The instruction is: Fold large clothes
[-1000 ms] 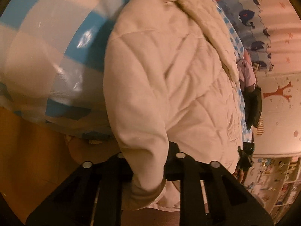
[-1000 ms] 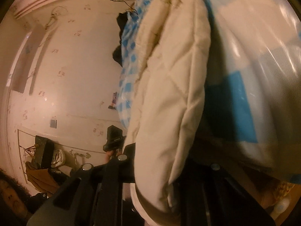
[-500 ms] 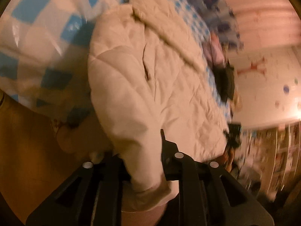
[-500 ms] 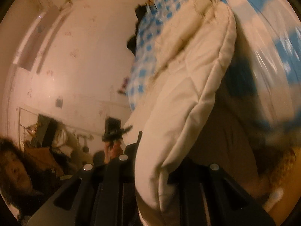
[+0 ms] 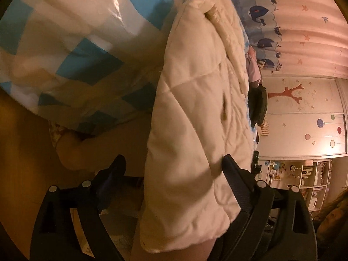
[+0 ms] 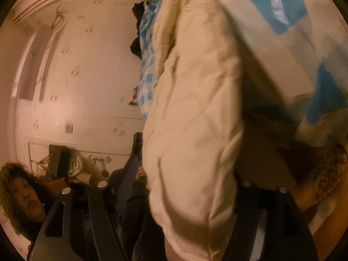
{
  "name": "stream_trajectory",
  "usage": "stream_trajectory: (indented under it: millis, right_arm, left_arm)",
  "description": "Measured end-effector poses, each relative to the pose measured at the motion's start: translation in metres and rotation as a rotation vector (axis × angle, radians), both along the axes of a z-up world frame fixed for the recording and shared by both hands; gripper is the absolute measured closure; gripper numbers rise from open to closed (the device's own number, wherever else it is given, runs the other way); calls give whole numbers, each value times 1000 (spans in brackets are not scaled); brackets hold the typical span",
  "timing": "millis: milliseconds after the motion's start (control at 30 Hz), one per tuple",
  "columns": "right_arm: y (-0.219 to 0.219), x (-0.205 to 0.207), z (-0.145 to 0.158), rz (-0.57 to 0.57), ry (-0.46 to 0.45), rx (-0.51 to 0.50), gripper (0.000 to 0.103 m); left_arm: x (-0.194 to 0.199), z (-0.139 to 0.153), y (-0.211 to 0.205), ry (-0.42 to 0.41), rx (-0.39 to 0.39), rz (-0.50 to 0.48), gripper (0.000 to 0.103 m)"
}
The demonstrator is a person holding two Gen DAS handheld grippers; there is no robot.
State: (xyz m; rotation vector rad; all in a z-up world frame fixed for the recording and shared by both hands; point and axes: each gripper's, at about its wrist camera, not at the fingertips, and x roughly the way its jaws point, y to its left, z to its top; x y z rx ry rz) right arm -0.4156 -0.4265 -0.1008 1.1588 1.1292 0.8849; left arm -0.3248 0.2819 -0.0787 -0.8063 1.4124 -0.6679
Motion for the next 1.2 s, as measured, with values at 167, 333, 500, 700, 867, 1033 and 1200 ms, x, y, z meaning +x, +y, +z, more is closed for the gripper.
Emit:
stream_trajectory:
  millis: [167,333,500,700,867,1033,1200]
  right_arm:
    - [-1,6,-16,-13,21,29,34]
    - [4,4,-12,-33,-17,1,64]
    - [8,-2,-4,-68,-56,-22,78]
    - [7,-3,14,-61,-115,73,73]
    - [25,-3,7,20,-78,-3,71]
    - [17,-10,41,-69,-194,2,85]
    - [16,-19,82,-101,-300,38,85]
  left_arm:
    - [17,-16,-28,27,-26,-44,15]
    - [18,-16,-57,28,-29,-79,15]
    - [8,-3,-66,10,36,-44,39]
    - [-2,40,-69,-115,89,-41,85]
    - [0,61,-64,-151,90,-17,87]
    - [-8,87,-61,-197,71,5,88]
    - [-20,134,-61,-303,15,-22,89]
